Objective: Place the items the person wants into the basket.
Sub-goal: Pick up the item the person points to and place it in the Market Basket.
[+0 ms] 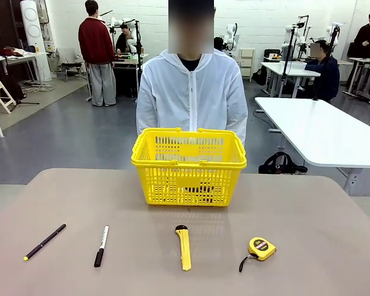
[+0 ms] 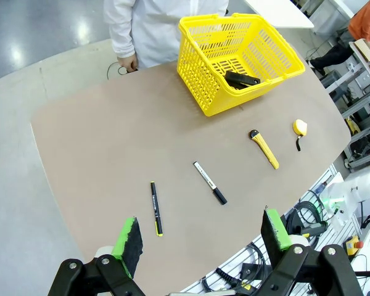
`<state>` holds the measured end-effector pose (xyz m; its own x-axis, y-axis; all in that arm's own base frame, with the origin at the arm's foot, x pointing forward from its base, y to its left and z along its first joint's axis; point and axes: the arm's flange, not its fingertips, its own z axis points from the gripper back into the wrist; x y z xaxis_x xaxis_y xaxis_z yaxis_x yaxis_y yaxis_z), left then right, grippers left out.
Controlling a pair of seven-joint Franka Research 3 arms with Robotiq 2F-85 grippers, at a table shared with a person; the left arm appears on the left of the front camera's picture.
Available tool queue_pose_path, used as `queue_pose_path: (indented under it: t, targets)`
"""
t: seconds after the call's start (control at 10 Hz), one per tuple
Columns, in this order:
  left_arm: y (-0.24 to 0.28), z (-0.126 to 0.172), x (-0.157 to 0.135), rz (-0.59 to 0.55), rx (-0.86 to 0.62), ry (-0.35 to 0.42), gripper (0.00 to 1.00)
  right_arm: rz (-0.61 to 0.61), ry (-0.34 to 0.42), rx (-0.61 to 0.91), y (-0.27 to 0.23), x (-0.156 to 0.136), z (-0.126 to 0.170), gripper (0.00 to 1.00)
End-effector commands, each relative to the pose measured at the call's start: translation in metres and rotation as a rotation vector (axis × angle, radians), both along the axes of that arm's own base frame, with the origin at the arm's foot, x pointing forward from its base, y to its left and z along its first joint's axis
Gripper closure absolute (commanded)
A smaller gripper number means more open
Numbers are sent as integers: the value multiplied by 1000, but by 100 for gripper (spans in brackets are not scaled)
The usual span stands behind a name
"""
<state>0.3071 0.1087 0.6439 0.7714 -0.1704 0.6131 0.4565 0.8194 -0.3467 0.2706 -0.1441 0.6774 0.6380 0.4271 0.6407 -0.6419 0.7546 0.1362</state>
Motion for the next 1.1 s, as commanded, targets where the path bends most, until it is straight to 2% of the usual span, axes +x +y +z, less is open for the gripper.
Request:
queue_pose_path:
  t: [0.0,1.0]
  targets:
    - [1,1,-1,-7,-7,-1,0,0,-1,1,-1,-1,0,0]
    - [1,1,-1,-7,-7,-1,0,0,-1,1,-1,-1,0,0]
